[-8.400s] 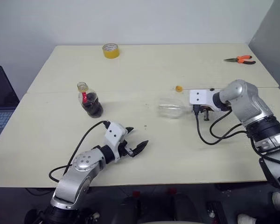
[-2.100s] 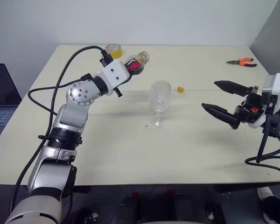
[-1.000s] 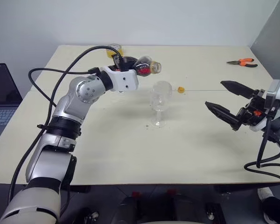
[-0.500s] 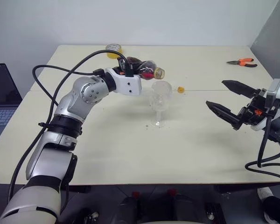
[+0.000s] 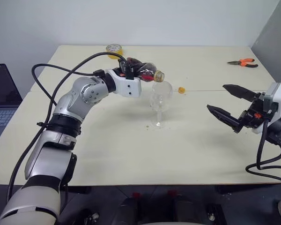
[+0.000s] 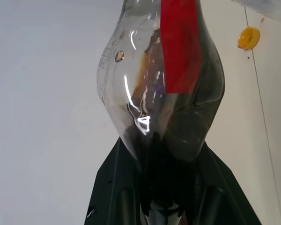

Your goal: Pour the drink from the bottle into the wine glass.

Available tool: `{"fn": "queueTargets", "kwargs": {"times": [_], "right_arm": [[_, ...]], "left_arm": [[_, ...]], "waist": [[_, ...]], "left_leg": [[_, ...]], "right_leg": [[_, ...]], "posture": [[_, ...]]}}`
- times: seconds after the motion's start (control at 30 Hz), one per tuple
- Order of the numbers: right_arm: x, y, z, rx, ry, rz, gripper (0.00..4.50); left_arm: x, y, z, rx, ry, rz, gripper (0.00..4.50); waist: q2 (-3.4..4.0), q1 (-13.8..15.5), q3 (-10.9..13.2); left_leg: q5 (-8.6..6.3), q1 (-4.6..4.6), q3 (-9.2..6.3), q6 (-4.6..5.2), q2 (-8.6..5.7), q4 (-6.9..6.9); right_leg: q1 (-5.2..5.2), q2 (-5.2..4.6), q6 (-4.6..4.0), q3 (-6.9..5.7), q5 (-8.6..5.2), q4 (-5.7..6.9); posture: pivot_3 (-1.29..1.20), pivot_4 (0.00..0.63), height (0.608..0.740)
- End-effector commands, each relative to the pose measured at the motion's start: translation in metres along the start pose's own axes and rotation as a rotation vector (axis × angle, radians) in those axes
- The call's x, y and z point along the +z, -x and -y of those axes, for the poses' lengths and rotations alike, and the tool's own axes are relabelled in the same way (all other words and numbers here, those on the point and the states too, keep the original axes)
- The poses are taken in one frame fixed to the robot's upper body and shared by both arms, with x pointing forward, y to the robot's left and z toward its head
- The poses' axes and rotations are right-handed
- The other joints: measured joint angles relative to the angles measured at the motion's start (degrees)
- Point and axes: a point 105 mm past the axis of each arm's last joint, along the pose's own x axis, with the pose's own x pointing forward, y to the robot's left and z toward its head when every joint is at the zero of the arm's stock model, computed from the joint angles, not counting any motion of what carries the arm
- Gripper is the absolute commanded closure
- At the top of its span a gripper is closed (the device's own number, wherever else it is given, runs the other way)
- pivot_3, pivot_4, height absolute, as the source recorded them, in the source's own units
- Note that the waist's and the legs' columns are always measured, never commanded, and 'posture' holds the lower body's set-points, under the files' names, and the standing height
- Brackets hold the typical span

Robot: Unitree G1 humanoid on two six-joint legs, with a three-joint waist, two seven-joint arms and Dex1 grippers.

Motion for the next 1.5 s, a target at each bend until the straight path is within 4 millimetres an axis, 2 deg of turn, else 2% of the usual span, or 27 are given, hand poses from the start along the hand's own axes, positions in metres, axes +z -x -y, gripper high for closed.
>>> {"fn": "queueTargets", "kwargs": {"times": [0.03, 0.67, 1.5], "right_arm": [[0.005, 0.002, -0.001, 0.006, 0.044, 0.008, 0.00], [0.000, 0.005, 0.000, 0.006, 0.046, -0.012, 0.00], [-0.003, 0.005, 0.002, -0.003, 0.048, -0.024, 0.00]], "left_arm": [[0.006, 0.002, -0.029, 0.079, -0.066, 0.033, 3.76], [0.004, 0.005, -0.039, 0.031, -0.181, 0.067, 3.76], [0.001, 0.006, -0.043, 0.015, -0.227, 0.067, 3.76]], "waist": [[0.00, -0.02, 0.00], [0.00, -0.04, 0.00], [0.00, -0.07, 0.00]], "left_leg": [[0.00, 0.00, 0.00, 0.00, 0.00, 0.00], [0.00, 0.00, 0.00, 0.00, -0.01, 0.01], [0.00, 0.00, -0.01, 0.00, -0.01, 0.03]], "right_leg": [[0.00, 0.00, 0.00, 0.00, 0.00, 0.00], [0.00, 0.00, 0.00, -0.01, 0.00, 0.01], [0.00, 0.00, 0.01, -0.02, 0.00, 0.03]], "posture": [[0.00, 0.150, 0.740], [0.00, 0.150, 0.740], [0.00, 0.150, 0.740]]}}
